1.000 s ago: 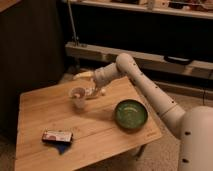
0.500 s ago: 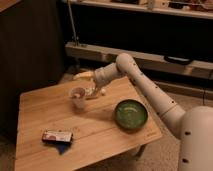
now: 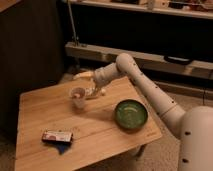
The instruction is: Place the ceramic cup in the ceramic bowl
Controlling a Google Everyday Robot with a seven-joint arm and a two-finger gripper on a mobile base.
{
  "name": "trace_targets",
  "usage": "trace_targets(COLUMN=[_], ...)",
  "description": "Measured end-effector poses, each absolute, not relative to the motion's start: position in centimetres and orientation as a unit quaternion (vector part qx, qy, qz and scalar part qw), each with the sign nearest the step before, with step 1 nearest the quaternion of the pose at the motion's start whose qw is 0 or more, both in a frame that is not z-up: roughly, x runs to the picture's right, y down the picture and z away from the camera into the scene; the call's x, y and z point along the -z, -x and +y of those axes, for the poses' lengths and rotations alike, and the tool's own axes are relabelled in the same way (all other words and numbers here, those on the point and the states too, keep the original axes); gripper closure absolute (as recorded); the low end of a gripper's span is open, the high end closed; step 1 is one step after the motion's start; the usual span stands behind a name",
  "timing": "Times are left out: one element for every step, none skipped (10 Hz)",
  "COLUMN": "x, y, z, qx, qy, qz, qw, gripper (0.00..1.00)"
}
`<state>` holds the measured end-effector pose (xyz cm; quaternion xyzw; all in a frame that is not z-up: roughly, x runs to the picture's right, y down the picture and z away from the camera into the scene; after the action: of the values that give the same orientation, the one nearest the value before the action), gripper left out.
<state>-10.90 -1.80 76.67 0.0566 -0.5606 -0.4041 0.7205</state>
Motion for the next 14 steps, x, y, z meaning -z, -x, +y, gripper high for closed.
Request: trace_targets(x=[-76.7, -76.7, -76.7, -76.7, -76.6, -76.6, -76.4, -76.4, -76.5, -76.8, -76.9, -77.5, -77.9, -78.6], y=[10.9, 10.9, 10.9, 10.9, 10.9, 10.7, 9.9, 8.7, 6.9, 4.9, 3.4, 2.6, 2.6, 2.8], z=[-1.8, -1.8, -1.8, -1.8, -1.9, -2.0, -2.6, -3.3, -4.3, -4.9, -5.2, -5.0, -4.9, -4.8], qx=[0.404, 0.404, 0.404, 0.404, 0.405, 0.413, 0.424, 0.436, 0.449, 0.459, 0.468, 0.481, 0.489, 0.502], qy=[-0.057, -0.057, -0.057, -0.057, -0.057, -0.055, -0.054, -0.052, -0.047, -0.041, -0.033, -0.021, -0.019, -0.016], qz=[-0.561, -0.561, -0.561, -0.561, -0.56, -0.552, -0.529, -0.5, -0.464, -0.431, -0.406, -0.389, -0.388, -0.388], qw=[0.721, 0.721, 0.721, 0.721, 0.721, 0.722, 0.733, 0.746, 0.762, 0.776, 0.784, 0.786, 0.781, 0.772], gripper=[0.2, 0.2, 0.2, 0.2, 0.2, 0.2, 0.2, 0.2, 0.2, 0.2, 0.2, 0.2, 0.2, 0.2])
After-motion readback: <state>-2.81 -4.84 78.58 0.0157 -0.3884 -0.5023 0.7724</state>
